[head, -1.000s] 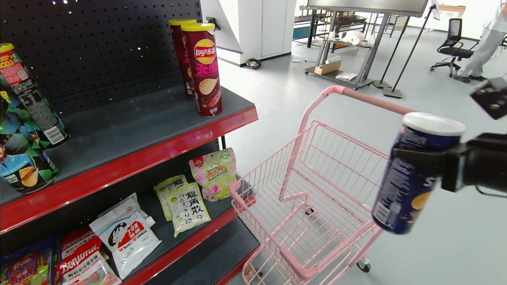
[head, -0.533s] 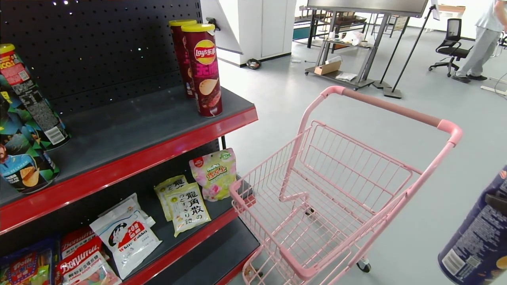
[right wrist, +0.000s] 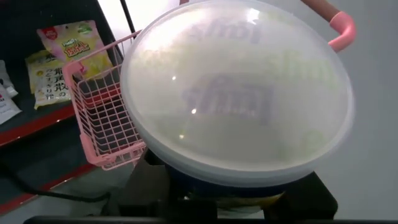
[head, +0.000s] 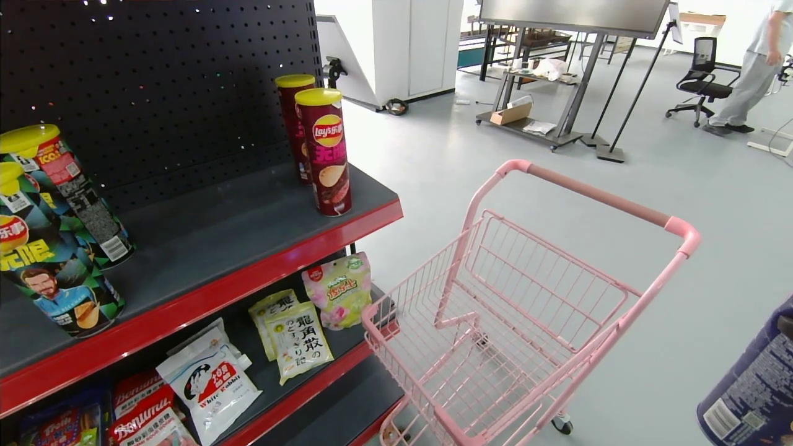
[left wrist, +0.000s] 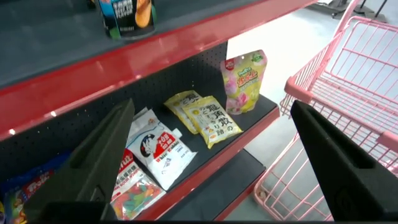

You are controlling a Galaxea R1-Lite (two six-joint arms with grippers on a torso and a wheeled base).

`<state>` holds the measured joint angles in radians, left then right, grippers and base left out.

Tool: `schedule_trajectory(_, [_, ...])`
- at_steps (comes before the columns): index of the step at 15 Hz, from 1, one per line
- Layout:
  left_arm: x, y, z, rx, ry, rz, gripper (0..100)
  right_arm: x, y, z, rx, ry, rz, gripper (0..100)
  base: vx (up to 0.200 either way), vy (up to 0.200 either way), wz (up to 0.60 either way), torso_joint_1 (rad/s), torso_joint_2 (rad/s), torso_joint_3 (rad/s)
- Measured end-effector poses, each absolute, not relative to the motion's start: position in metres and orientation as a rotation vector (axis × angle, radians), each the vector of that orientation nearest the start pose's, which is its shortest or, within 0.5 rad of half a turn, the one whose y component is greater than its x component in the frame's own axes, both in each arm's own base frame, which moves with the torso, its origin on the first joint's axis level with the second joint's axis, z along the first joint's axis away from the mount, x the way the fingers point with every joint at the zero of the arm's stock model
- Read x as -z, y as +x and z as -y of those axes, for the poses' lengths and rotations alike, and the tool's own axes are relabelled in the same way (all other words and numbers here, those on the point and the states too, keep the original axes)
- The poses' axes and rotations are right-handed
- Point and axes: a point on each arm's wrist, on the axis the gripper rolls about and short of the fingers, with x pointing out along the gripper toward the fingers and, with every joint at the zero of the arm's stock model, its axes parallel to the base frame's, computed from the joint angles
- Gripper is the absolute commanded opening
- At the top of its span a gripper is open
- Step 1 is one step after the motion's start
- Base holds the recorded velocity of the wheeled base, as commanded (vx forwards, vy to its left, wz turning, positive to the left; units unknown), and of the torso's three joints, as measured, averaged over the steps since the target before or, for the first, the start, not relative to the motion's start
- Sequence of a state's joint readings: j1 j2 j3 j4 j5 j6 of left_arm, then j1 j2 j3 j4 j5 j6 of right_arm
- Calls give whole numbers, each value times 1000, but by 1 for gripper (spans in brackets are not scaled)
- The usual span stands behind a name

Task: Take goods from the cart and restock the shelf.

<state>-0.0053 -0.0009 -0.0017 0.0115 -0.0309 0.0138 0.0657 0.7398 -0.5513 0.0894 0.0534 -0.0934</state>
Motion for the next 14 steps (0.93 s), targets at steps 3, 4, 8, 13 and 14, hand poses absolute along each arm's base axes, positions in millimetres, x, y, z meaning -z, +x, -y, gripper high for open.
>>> schedule_trajectory(3, [-75, -23, 1, 36, 13, -9, 100, -215, 66, -6, -133, -97, -283, 0, 0, 0, 0, 183, -424, -256])
schedule_trajectory(4, [-75, -23, 1, 36, 13, -10, 100, -215, 67, -6, -134, -98, -288, 0, 0, 0, 0, 168, -388, -227])
schedule_trajectory(8, [-75, -23, 1, 37, 13, -10, 100, -214, 70, -6, -136, -102, -300, 0, 0, 0, 0, 160, -378, -221])
schedule_trajectory(13, [-75, -23, 1, 36, 13, -9, 100, -212, 74, -6, -129, -107, -323, 0, 0, 0, 120, 95, -214, -117])
schedule_trajectory(14, [-75, -23, 1, 36, 13, -10, 100, -211, 74, -5, -125, -108, -327, 0, 0, 0, 600, 12, -27, -12])
